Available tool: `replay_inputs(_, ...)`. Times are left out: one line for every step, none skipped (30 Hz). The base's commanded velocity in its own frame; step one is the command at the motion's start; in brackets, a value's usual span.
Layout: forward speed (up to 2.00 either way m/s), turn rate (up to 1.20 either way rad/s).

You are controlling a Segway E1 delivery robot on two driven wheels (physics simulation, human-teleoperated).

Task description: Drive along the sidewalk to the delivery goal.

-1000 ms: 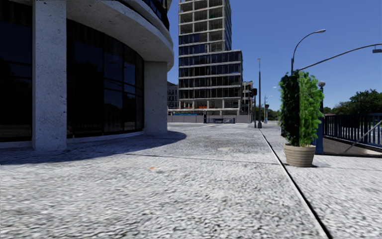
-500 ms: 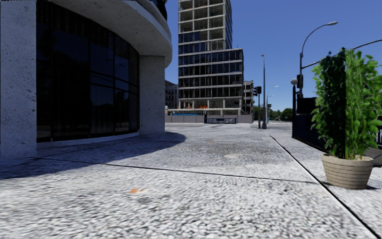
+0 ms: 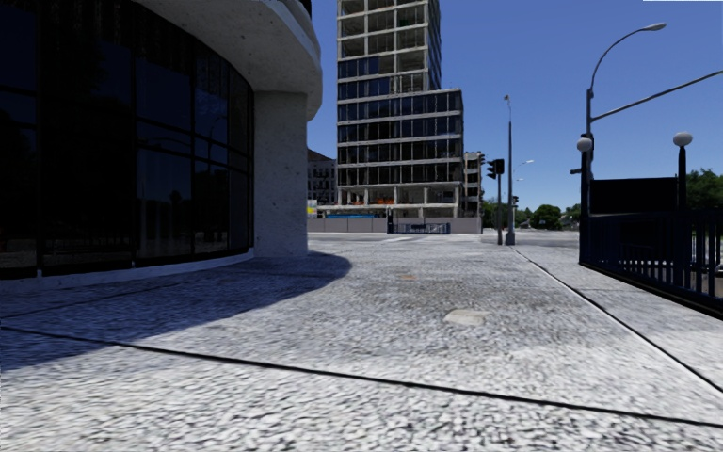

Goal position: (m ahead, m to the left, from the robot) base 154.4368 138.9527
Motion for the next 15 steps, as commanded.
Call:
replay_inputs(2.0,-0.23)
replay_inputs(2.0,-0.24)
replay_inputs(2.0,-0.24)
replay_inputs(2.0,-0.24)
replay_inputs(2.0,-0.24)
replay_inputs(2.0,-0.24)
replay_inputs(2.0,-0.24)
replay_inputs(2.0,-0.24)
replay_inputs(2.0,-0.24)
replay_inputs(2.0,-0.24)
replay_inputs(2.0,-0.24)
replay_inputs(2.0,-0.25)
replay_inputs(2.0,-0.3)
replay_inputs(2.0,-0.32)
replay_inputs(2.0,-0.32)
